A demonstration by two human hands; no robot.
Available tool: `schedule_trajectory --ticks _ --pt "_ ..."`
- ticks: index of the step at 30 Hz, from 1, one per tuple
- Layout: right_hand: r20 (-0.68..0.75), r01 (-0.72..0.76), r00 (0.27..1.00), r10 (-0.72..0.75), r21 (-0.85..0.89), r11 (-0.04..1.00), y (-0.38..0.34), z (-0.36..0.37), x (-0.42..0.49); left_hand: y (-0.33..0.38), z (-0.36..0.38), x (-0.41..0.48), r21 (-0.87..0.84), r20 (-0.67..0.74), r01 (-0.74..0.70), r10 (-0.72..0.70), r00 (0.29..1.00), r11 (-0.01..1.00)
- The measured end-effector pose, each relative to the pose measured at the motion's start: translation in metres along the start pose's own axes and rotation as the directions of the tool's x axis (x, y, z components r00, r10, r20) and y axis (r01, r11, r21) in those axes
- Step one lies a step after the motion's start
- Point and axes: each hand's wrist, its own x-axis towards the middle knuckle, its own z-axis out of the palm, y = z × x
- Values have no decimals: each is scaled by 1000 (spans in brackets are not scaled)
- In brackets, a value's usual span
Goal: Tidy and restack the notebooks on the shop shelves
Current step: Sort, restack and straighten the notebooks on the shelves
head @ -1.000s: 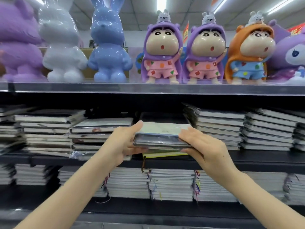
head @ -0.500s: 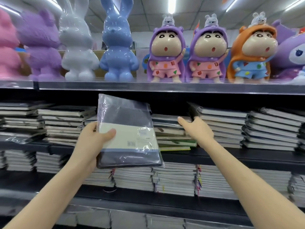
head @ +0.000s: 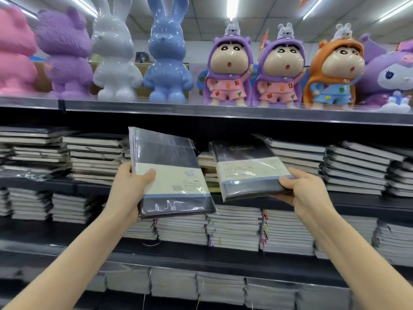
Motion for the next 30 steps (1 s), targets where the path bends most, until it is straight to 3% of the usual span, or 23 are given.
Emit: schedule_trajectory --ticks 4,12,14,15,17,18,21,23,26,28,30 --pt "85 63 994 -65 33 997 3 12 -50 -10 0 -7 0 15 3 -3 1000 1000" --pt "295 143 951 -92 -158 977 36 77 -104 -19 -2 -29 -88 85 85 -78 993 992" --pt "309 296 934 -180 -387 873 40 72 -96 -18 -7 -29 -75 84 83 -76 994 994" --pt "315 383 918 -242 -539 750 41 65 -89 -20 -11 -27 -75 73 74 -69 995 994" --pt "249 419 897 -365 -742 523 37 54 -68 -23 -20 -26 -95 40 48 -44 998 994" --pt "189 388 894 -407 -781 490 33 51 -54 -24 -25 -25 -111 24 33 -31 999 993" --pt "1 205 938 -348 -809 550 24 54 2 -26 -41 -23 -112 -20 -15 13 1000 994" --pt "-59 80 980 -188 -751 655 22 68 33 -24 -49 -19 -104 -56 -59 53 997 993" --pt "-94 -89 994 52 -447 890 20 88 58 -23 -52 -11 -79 -65 -96 91 994 992" --pt "-82 -114 992 96 -250 961 21 95 65 -25 -49 -7 -74 -75 -102 96 993 992" --pt "-109 -111 990 94 -164 980 23 94 64 -27 -45 -5 -79 -81 -101 94 992 992"
